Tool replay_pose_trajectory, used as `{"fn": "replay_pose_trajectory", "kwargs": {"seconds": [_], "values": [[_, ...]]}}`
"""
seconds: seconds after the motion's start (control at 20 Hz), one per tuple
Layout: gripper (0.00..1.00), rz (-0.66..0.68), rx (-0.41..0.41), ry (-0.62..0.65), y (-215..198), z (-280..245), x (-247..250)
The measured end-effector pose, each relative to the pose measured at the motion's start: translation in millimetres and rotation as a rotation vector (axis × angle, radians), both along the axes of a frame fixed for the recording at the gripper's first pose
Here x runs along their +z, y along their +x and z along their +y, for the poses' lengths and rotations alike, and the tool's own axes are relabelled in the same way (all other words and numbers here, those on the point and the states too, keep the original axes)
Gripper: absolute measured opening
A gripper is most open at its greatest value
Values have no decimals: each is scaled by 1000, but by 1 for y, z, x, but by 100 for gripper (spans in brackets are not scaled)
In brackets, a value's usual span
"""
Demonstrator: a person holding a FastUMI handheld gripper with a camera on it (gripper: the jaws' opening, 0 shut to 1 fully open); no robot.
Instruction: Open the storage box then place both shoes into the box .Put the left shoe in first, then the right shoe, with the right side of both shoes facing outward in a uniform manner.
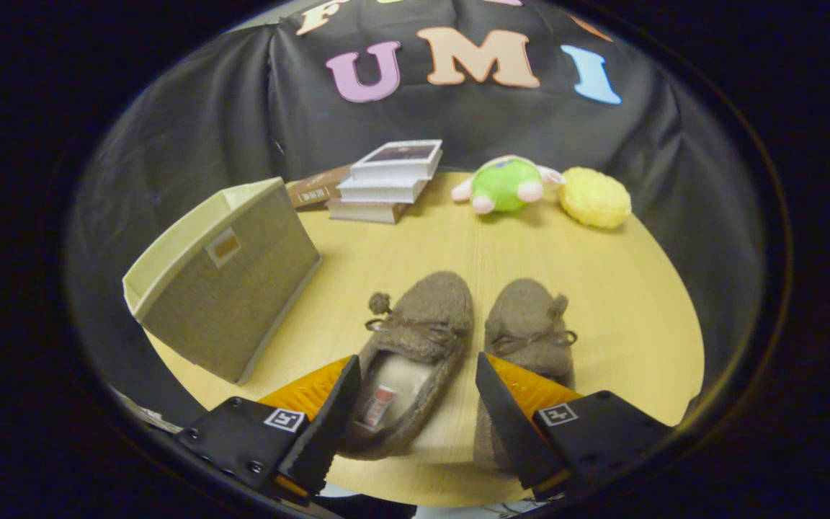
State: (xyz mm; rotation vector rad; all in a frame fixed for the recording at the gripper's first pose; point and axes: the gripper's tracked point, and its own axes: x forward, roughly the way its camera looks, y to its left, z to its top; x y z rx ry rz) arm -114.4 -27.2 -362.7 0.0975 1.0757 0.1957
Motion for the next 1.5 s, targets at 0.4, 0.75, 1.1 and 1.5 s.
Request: {"fn": "replay_pose_trajectory", "kwargs": {"seconds": [0.4, 0.75, 1.1, 1.5], "values": [[38, 158, -27, -34, 3, 4, -41], [4, 273, -224, 113, 10, 12, -36], [4, 249, -278, 230, 30, 47, 21], [3, 94, -243, 437, 104, 146, 147]]}}
